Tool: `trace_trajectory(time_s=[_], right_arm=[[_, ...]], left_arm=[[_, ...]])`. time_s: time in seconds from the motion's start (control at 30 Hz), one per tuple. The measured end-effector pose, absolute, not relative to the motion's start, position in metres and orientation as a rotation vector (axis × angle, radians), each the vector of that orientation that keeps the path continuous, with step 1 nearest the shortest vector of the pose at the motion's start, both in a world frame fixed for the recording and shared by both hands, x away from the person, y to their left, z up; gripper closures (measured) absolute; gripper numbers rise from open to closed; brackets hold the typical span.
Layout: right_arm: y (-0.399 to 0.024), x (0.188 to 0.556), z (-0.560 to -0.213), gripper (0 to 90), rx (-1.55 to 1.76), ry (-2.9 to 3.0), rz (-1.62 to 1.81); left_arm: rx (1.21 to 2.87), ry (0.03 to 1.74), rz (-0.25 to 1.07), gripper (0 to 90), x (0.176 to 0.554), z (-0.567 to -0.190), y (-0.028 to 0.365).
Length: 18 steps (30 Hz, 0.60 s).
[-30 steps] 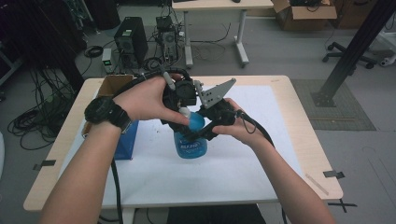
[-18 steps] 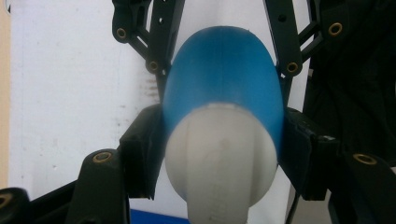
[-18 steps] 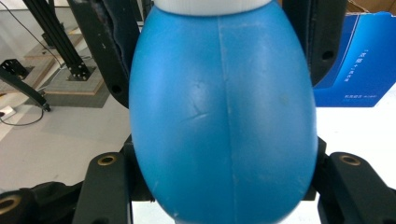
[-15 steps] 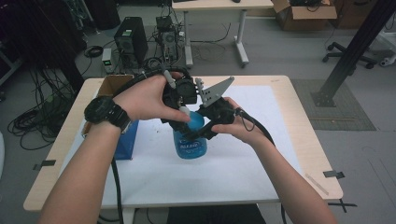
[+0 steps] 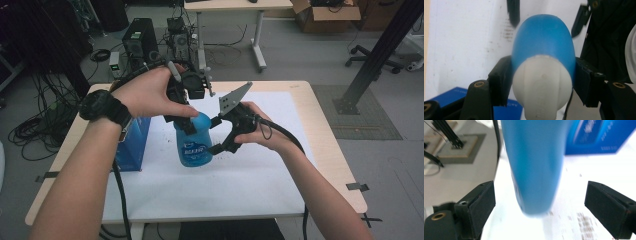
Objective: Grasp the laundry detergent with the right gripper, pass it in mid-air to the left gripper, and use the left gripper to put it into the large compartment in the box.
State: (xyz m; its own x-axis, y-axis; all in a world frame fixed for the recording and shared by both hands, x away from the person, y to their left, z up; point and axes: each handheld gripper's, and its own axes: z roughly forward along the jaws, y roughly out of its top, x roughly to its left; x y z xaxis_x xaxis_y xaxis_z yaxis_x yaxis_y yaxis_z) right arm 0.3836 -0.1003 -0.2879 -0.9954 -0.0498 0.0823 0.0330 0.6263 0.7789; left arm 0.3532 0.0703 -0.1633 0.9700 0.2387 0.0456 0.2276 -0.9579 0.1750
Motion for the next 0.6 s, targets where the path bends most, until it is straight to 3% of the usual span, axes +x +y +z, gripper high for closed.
trace_trajectory(time_s=[0.27, 0.5, 0.6], right_arm=[[-0.133, 0.391, -0.297, 10.2, -0.069, -2.956, -1.06], [-0.166, 0.397, -0.307, 10.3, -0.128, -3.132, -0.779], [-0.18, 0.4, -0.308, 10.4, -0.161, -3.155, -0.723]], left_arm=[[2.926, 0.535, 0.113, 38.1, 0.362, -0.138, 0.094], [2.858, 0.844, 0.141, 38.1, 0.374, -0.111, 0.121], [2.806, 1.084, 0.184, 38.2, 0.381, -0.102, 0.136]])
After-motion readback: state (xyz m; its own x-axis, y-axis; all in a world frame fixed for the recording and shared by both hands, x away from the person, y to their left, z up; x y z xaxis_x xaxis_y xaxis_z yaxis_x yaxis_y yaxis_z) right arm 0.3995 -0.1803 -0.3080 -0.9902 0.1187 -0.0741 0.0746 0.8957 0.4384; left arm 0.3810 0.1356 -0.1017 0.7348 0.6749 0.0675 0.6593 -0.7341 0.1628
